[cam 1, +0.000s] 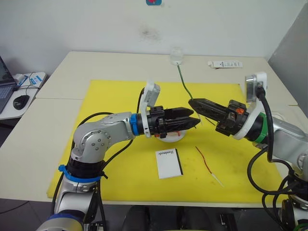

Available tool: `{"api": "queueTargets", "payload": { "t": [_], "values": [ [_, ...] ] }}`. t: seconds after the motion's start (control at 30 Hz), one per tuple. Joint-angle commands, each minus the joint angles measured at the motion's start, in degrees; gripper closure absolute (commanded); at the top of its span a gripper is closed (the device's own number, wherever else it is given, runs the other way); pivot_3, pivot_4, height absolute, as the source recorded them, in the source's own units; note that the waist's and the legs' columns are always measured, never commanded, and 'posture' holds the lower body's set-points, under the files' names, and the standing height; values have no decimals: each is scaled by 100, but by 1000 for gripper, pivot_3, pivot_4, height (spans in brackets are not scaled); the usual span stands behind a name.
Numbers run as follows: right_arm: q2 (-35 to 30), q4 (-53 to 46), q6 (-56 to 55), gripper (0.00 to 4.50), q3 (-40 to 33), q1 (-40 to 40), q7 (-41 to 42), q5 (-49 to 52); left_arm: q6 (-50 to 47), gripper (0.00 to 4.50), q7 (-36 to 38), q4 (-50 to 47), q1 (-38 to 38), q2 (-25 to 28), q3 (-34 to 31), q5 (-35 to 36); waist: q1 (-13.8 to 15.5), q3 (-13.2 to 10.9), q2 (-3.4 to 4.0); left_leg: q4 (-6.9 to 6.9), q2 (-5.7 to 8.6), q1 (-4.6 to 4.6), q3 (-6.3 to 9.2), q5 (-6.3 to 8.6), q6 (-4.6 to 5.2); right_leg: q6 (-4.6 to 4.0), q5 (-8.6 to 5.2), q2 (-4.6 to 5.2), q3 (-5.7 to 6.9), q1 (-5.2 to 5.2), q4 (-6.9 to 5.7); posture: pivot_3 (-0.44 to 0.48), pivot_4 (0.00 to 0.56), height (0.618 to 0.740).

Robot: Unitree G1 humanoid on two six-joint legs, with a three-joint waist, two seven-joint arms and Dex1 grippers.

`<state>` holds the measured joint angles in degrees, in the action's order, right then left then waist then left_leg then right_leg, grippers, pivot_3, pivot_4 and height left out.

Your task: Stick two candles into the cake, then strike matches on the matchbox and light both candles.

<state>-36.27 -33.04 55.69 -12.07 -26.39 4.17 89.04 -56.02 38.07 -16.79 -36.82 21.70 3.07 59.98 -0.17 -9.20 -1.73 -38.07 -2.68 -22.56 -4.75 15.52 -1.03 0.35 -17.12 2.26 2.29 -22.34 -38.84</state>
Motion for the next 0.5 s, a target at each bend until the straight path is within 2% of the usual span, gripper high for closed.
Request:
{"api": "queueTargets", "payload": {
  "t": [0.03, 0.07, 0.17, 0.27, 0.5],
  "values": [
    [-113, -180, -243, 4500, -20, -74, -52, 174, -9, 1807, 33, -70, -83, -52, -36, 31, 0, 0, 0, 0, 0, 0, 0, 0, -1, 0, 0, 0, 1, 0, 0, 0, 150, 740],
    [-127, -194, -270, 4500, -3, -67, -62, 188, -7, 1807, 50, -70, -76, -64, -34, 30, 0, 0, 0, 0, -1, 0, 1, -1, -1, 0, 0, 0, 0, 0, 0, 0, 150, 740],
    [-168, -218, -351, 4500, 41, -48, -85, 221, 2, 2297, 81, -68, -68, -77, -21, 8, 0, 0, 0, 0, -1, 1, 0, -2, -3, 0, 0, 0, 0, 0, 0, 0, 150, 740],
    [-209, -237, -425, 4500, 83, -32, -95, 256, -18, 3154, 27, -65, -83, -118, -18, 0, 1, 0, 0, 0, 0, 0, 0, -1, -2, 0, 0, 0, 1, 0, 0, 0, 150, 740],
    [-320, -249, -542, 4500, 160, 38, -62, 268, -130, 3154, -101, -61, -120, -232, -208, 268, 1, 0, -1, 0, 0, 0, 0, -2, -4, 0, 0, 1, 1, 0, 1, 0, 150, 740]
  ]
}}
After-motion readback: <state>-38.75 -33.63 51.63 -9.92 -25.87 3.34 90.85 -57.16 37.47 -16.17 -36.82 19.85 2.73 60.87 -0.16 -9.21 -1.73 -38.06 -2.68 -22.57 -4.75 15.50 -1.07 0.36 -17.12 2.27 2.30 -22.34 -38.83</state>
